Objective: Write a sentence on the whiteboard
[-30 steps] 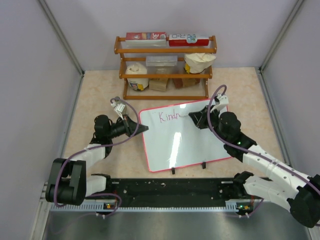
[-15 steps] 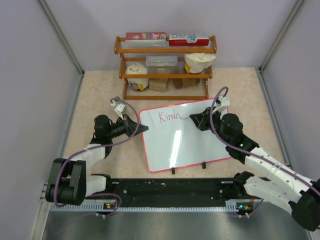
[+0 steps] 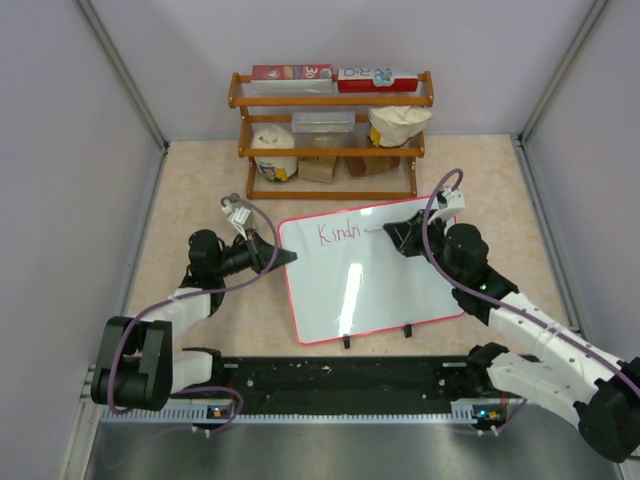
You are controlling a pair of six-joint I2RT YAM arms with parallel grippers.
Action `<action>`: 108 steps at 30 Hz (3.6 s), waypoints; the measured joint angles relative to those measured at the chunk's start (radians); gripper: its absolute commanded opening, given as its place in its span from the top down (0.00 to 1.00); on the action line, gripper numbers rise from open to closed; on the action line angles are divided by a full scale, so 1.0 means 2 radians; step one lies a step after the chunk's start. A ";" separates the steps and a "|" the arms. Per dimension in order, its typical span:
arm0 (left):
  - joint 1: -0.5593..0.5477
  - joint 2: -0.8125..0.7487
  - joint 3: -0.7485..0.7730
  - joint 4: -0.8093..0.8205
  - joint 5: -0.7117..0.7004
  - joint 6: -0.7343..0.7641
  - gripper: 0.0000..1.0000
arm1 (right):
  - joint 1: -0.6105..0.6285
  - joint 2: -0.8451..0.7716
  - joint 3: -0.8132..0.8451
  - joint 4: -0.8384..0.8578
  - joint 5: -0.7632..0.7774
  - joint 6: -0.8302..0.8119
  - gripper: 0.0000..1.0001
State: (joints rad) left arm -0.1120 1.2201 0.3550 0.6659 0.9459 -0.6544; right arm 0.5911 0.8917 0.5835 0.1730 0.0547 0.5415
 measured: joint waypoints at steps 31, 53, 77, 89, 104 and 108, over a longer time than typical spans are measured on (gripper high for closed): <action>0.000 0.000 0.000 0.000 -0.001 0.000 1.00 | -0.016 0.006 0.000 0.010 0.002 0.016 1.00; 0.000 0.000 0.000 0.000 -0.001 0.001 1.00 | -0.018 0.026 0.007 0.020 -0.040 0.019 1.00; 0.000 0.000 0.000 0.000 -0.001 0.001 1.00 | -0.019 -0.004 -0.011 -0.007 -0.029 0.023 1.00; 0.000 0.000 0.000 0.000 0.000 0.001 1.00 | -0.025 -0.024 -0.009 -0.020 -0.013 0.023 1.00; 0.000 0.000 0.000 0.000 0.001 0.001 1.00 | -0.027 -0.003 0.026 -0.020 0.004 0.020 1.00; 0.000 0.000 0.000 0.000 0.001 0.001 1.00 | -0.027 0.004 0.026 -0.020 0.004 0.019 1.00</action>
State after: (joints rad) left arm -0.1123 1.2205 0.3550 0.6659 0.9485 -0.6521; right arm 0.5381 0.9001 0.6357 0.1329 0.0635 0.5789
